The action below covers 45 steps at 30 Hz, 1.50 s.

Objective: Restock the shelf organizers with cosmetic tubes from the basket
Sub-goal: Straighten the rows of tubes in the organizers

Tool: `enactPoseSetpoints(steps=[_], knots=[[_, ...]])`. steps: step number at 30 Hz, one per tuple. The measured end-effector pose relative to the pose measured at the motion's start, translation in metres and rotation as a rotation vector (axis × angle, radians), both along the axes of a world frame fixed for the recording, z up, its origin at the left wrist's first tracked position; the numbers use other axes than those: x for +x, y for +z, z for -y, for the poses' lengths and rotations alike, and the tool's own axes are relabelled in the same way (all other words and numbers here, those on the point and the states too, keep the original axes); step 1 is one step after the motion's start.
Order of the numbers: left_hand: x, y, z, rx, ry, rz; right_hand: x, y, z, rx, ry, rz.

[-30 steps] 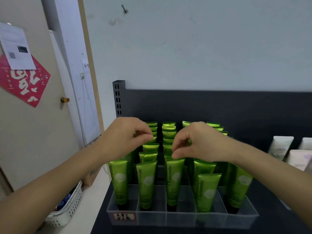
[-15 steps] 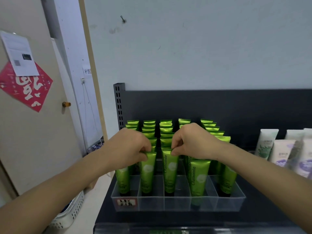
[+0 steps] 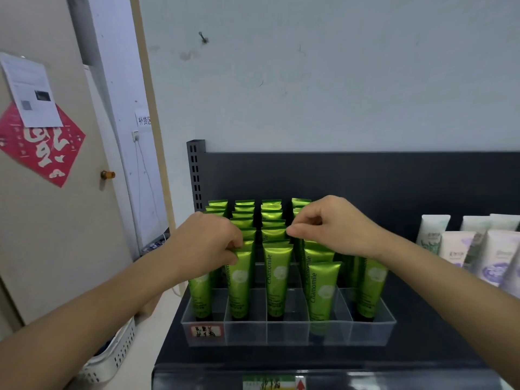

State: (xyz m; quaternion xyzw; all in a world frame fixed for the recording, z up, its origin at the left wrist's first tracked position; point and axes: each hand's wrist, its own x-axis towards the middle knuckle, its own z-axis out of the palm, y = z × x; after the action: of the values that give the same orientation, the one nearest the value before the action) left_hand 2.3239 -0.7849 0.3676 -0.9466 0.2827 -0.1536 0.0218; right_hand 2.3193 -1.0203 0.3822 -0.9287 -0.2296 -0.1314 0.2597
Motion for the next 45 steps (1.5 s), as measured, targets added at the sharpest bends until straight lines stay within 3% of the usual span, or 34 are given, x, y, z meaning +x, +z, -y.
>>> enactPoseSetpoints(steps=[5,11,25,34,45], knots=[[-0.007,0.003,0.001,-0.081,0.001,-0.014,-0.023,-0.001,0.018,0.002,0.019,-0.049],[-0.017,-0.006,0.016,-0.225,-0.105,0.109,-0.044,-0.022,0.03,-0.086,0.015,-0.022],[-0.017,-0.016,0.035,-0.304,-0.148,0.133,-0.032,-0.016,0.048,0.115,-0.009,0.046],[-0.008,-0.01,0.055,-0.328,-0.168,0.111,-0.002,-0.012,0.062,0.099,-0.144,0.058],[0.006,-0.011,0.087,-0.354,-0.198,0.098,-0.003,-0.025,0.074,0.167,-0.117,0.129]])
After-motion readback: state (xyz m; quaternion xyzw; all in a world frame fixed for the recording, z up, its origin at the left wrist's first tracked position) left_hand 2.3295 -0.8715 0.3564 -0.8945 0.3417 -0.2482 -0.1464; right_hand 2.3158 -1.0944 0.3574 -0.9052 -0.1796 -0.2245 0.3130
